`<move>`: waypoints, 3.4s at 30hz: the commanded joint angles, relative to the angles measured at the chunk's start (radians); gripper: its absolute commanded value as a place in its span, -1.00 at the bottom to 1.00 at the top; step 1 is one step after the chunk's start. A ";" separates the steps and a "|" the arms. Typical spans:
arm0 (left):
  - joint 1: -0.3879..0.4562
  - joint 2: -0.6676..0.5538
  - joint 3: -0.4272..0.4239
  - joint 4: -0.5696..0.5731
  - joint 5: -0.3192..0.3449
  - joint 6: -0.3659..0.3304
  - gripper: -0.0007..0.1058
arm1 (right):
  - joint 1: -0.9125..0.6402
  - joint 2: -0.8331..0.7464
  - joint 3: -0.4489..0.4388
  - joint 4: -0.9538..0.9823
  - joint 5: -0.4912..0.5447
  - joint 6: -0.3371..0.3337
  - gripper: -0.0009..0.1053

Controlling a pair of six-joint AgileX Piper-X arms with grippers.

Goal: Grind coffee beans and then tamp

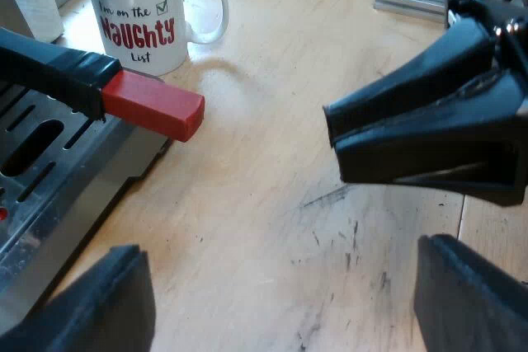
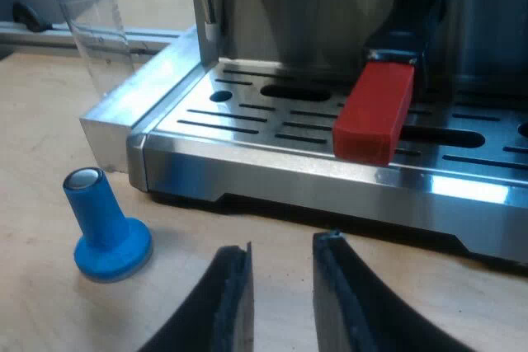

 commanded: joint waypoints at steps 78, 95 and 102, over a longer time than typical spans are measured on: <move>-0.006 0.003 -0.002 0.001 0.011 0.000 0.28 | -0.373 0.128 -0.003 -0.415 -0.045 -0.141 -0.59; -0.006 0.003 -0.002 0.001 0.011 0.000 0.28 | -0.276 0.128 -0.003 -0.295 -0.041 -0.139 -0.59; -0.006 0.003 -0.002 0.001 0.011 0.000 0.28 | -0.211 0.128 -0.003 -0.268 -0.012 -0.139 -0.59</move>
